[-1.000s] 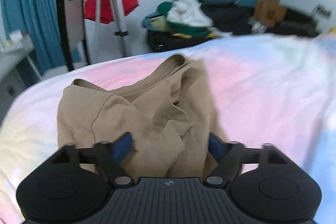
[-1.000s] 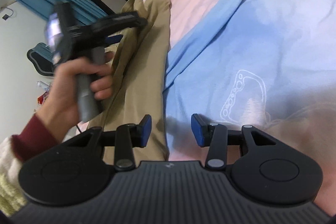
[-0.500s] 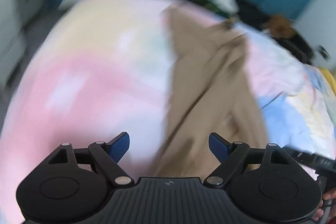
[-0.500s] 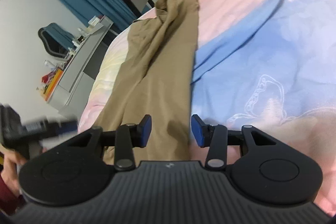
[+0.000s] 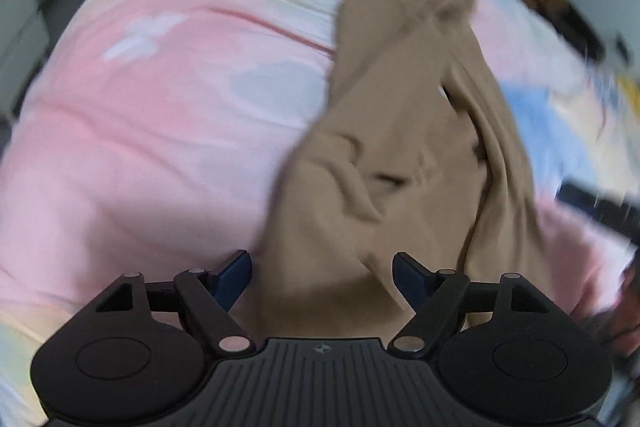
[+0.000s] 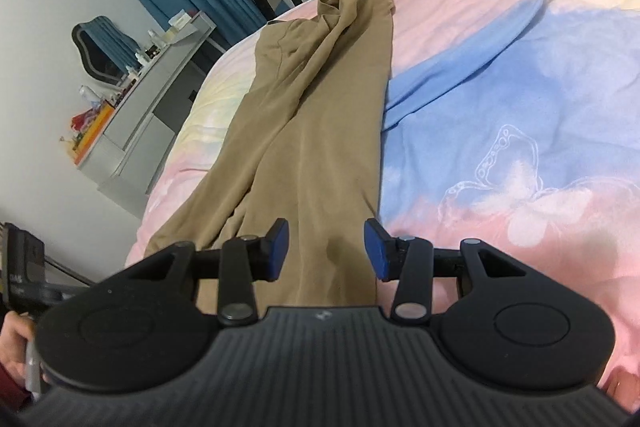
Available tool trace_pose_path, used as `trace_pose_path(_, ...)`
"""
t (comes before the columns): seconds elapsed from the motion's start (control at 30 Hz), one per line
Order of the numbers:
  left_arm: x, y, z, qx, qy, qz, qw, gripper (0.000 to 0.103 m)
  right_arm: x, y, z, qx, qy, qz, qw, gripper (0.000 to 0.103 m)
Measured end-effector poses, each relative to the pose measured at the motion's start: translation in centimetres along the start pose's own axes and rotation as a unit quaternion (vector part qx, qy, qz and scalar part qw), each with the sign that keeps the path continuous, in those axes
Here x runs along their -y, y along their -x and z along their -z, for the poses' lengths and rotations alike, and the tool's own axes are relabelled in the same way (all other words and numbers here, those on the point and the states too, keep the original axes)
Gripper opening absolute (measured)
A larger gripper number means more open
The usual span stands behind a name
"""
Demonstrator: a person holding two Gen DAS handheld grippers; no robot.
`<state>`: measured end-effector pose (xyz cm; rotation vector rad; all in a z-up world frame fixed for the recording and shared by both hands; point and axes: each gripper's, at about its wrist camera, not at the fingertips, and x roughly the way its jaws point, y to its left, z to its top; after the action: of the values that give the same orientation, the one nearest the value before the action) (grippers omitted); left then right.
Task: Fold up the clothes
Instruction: 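Open the left gripper and withdraw it from the folded T-shirt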
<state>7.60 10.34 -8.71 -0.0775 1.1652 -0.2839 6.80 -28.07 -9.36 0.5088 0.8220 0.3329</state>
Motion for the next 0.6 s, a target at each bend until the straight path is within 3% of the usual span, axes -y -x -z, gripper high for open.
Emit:
trace_pose_path(0.03,0.6,0.1,0.4,0.0,-0.012,-0.015,0.9998,0.076,-0.1,0.1,0.1,0.0,0.003,0.002,1.0,0.045)
trace_pose_path(0.13,2.5,0.4,1.6,0.0,-0.046,-0.061,0.9971,0.056,-0.3,0.2,0.5,-0.002,0.008,0.007,1.0,0.045)
trace_pose_path(0.23,4.4,1.2,2.8,0.016,-0.083,-0.119,0.9893,0.031,-0.1,0.5,0.7,-0.002,0.006,0.009,1.0,0.045)
trace_pose_path(0.3,5.8,2.3,3.4,0.036,-0.108,-0.145,0.9829,0.008,0.0,0.6,0.8,-0.002,0.004,0.01,1.0,0.045)
trace_pose_path(0.43,9.5,4.9,4.8,0.075,-0.161,-0.152,0.9724,0.003,0.3,0.5,0.8,-0.008,0.001,0.01,1.0,0.045)
trace_pose_path(0.5,11.2,5.5,5.0,0.079,-0.165,-0.121,0.9756,0.002,0.3,0.3,0.9,-0.013,0.0,0.008,1.0,0.045)
trace_pose_path(0.6,14.0,6.0,5.7,0.088,-0.187,-0.092,0.9741,0.0,0.3,0.1,0.9,-0.019,0.0,0.005,1.0,0.045)
